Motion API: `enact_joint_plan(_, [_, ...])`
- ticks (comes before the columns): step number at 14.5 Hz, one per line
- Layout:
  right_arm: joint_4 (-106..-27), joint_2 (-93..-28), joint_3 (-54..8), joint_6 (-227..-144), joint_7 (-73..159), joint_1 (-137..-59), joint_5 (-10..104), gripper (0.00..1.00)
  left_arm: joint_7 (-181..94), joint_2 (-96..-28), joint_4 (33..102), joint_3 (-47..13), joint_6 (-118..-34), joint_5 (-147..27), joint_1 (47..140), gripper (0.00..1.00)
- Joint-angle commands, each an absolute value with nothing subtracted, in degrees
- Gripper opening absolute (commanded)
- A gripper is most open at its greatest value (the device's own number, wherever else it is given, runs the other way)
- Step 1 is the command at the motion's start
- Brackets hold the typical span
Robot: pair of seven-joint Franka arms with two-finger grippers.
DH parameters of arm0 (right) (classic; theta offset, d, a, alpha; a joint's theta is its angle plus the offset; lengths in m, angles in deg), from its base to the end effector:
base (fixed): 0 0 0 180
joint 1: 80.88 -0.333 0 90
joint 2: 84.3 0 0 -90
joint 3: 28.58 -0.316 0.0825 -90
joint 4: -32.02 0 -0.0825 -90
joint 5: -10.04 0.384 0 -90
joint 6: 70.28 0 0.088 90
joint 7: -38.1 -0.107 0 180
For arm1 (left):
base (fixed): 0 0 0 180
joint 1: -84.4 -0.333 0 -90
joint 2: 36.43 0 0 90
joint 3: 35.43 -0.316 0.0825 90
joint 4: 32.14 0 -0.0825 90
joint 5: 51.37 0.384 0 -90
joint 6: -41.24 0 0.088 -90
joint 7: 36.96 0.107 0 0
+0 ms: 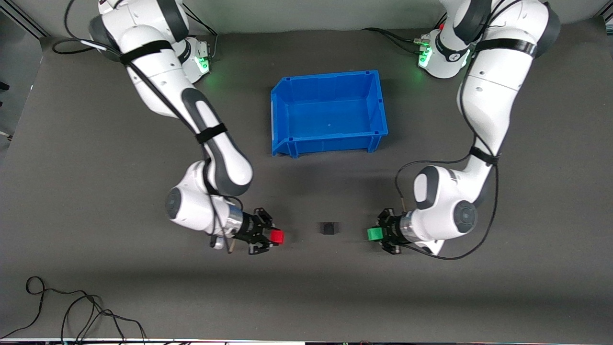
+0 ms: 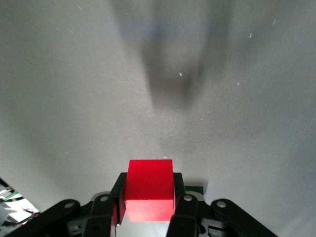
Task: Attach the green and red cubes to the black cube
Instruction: 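Carry the red cube with the right gripper while the left gripper carries green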
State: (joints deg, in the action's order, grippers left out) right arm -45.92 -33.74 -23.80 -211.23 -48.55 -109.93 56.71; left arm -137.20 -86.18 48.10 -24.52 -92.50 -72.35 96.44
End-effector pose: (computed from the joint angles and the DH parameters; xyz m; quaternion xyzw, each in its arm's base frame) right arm 0.6844 0.3245 0.2114 -0.6564 0.7026 0.1493 0.2307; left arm 0.6893 -0.2662 0.1994 0.6571 0.7244 -0.1646 0.1284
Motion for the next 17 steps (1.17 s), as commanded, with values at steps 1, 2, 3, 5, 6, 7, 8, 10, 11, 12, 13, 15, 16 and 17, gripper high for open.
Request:
enact_joint_plan(1, [-43.0, -30.5, -23.1, -214.1, -51.7, -112.5, 57.7, 0.14, -138.5, -87.0, 46.2, -25.3, -93.9, -72.5, 99.1, 0.00])
enact_joint_plan(2, [-42.8, -30.0, -23.0, -214.9, -52.9, -113.5, 57.6, 0.14, -138.6, -87.1, 46.3, -25.3, -95.8, -72.5, 99.3, 0.00])
enact_joint_plan(3, [-42.6, -29.2, -23.1, -216.0, -53.8, -114.2, 57.6, 0.14, -138.6, -87.5, 46.3, -25.2, -96.9, -72.5, 99.5, 0.00])
enact_joint_plan(5, [-41.7, -28.0, -23.1, -217.5, -55.3, -115.4, 57.6, 0.14, -138.6, -88.0, 46.3, -25.3, -99.3, -72.5, 100.2, 0.00])
enact_joint_plan(6, [-40.9, -27.4, -23.1, -217.8, -55.9, -115.9, 57.6, 0.14, -138.6, -88.5, 46.3, -25.3, -100.5, -72.5, 100.5, 0.00])
enact_joint_plan(7, [-39.7, -26.2, -23.1, -218.0, -56.6, -116.5, 57.6, 0.14, -138.6, -88.7, 46.3, -25.3, -101.4, -72.5, 100.7, 0.00])
enact_joint_plan(8, [-38.4, -25.3, -23.1, -218.5, -57.8, -117.0, 57.6, 0.14, -138.6, -89.1, 46.3, -25.3, -101.9, -72.5, 101.2, 0.00])
enact_joint_plan(10, [-36.5, -23.8, -23.1, -219.7, -59.9, -117.7, 57.6, 0.15, -138.6, -89.2, 46.3, -25.4, -102.4, -72.5, 102.1, 0.00])
enact_joint_plan(11, [-35.7, -23.2, -23.1, -219.9, -60.2, -117.9, 57.6, 0.15, -138.6, -89.2, 46.3, -25.4, -102.4, -72.5, 102.4, 0.00])
enact_joint_plan(12, [-35.4, -23.0, -23.1, -220.0, -60.3, -117.9, 57.6, 0.15, -138.6, -89.3, 46.3, -25.4, -102.4, -72.5, 102.7, 0.00])
enact_joint_plan(13, [-35.3, -22.7, -23.1, -220.0, -60.4, -118.1, 57.6, 0.15, -138.9, -89.3, 46.3, -25.4, -102.4, -72.5, 102.8, 0.00])
enact_joint_plan(15, [-35.3, -22.4, -23.2, -220.9, -60.4, -118.6, 57.7, 0.15, -139.5, -89.5, 46.3, -25.4, -102.5, -72.5, 103.2, 0.00])
enact_joint_plan(16, [-35.3, -22.2, -23.3, -221.3, -60.5, -118.9, 57.6, 0.15, -139.7, -89.5, 46.3, -25.4, -102.4, -72.5, 103.3, 0.00])
enact_joint_plan(17, [-35.2, -22.2, -23.7, -221.3, -60.6, -118.9, 57.6, 0.15, -140.1, -89.7, 46.3, -25.4, -102.5, -72.5, 103.5, 0.00])
